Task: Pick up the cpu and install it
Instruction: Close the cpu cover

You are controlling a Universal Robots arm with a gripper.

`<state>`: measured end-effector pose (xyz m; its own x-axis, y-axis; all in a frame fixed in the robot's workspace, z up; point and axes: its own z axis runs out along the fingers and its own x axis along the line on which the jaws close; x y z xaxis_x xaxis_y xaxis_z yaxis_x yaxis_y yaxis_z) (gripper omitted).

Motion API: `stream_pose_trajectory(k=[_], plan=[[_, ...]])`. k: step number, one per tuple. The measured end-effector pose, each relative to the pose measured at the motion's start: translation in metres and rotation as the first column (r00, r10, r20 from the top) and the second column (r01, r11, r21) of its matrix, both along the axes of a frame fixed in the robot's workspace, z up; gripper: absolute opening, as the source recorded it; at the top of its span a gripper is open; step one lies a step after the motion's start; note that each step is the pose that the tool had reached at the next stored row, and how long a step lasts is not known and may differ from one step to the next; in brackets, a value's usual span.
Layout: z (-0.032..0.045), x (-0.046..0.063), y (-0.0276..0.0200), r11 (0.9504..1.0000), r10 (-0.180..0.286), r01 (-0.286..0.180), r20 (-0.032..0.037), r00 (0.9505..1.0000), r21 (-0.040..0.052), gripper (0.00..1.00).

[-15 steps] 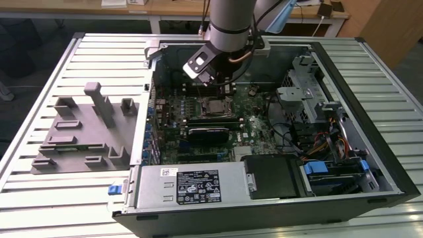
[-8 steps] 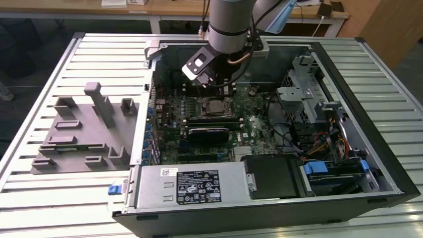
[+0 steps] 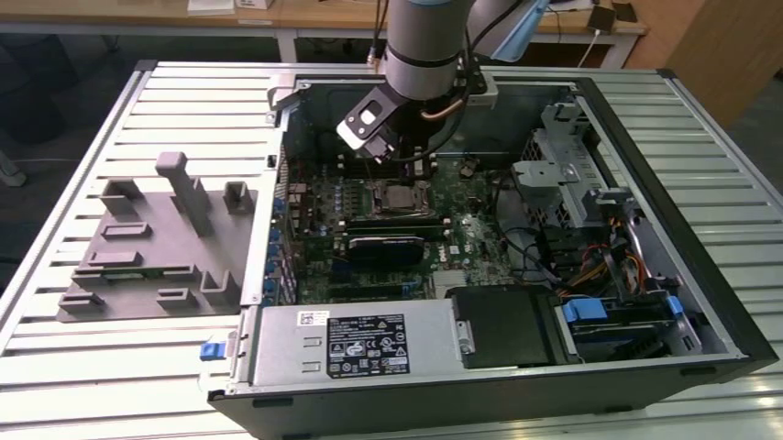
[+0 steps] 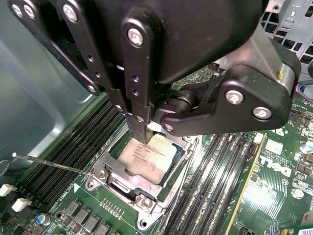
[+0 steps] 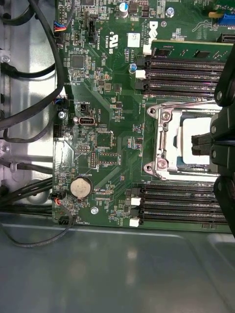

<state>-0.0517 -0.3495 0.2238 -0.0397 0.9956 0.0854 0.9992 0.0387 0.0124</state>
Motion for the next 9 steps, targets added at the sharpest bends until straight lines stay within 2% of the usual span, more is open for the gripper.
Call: stream_pose_trajectory(k=[9], plan=[[-0.0018, -0.0052, 0.0000, 1.0000, 0.000, 0.000, 0.0000, 1.0000, 0.0000, 0.11]])
